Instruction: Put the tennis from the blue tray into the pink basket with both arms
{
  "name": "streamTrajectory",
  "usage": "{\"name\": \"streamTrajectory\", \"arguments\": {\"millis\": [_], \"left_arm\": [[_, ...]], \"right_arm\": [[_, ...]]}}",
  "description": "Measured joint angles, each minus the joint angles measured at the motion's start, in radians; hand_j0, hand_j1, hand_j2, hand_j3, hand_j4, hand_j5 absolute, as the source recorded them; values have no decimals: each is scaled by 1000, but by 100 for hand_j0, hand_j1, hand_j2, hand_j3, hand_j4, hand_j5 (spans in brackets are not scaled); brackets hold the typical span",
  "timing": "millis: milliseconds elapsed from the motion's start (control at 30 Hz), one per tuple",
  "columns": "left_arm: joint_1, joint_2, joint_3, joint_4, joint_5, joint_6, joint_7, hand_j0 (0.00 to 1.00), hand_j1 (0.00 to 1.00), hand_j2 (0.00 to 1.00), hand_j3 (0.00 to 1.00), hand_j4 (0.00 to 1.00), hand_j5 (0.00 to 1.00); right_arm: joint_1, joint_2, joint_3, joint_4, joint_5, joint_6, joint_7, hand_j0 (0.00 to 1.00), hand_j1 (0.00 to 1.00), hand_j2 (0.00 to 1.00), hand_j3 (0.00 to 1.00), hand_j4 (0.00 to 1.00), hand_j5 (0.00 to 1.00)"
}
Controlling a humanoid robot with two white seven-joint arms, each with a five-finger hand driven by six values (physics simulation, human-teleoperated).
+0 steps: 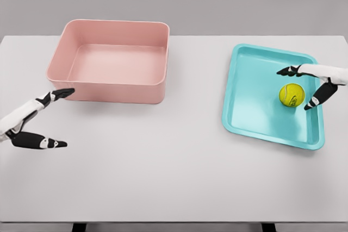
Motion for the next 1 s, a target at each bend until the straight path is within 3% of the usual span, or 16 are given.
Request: {"name": "streamTrajectory", "arguments": {"millis": [567, 700, 1000], "left_arm": [[5, -65, -14, 42, 15, 0, -1, 100, 100, 100, 100, 100, 100], [3, -74, -14, 45, 13, 0, 0, 100, 100, 100, 100, 100, 100], [3, -80, -14, 46, 10, 0, 1, 100, 100, 100, 100, 100, 100]], "right_arm": [[0, 24, 19, 62, 25, -25, 0, 98, 98, 98, 98, 98, 98], [0, 27, 19, 68, 26, -30, 0, 90, 90, 90, 90, 90, 90], [0, 43, 26, 69, 29, -34, 0, 88, 88, 88, 88, 88, 88]]}}
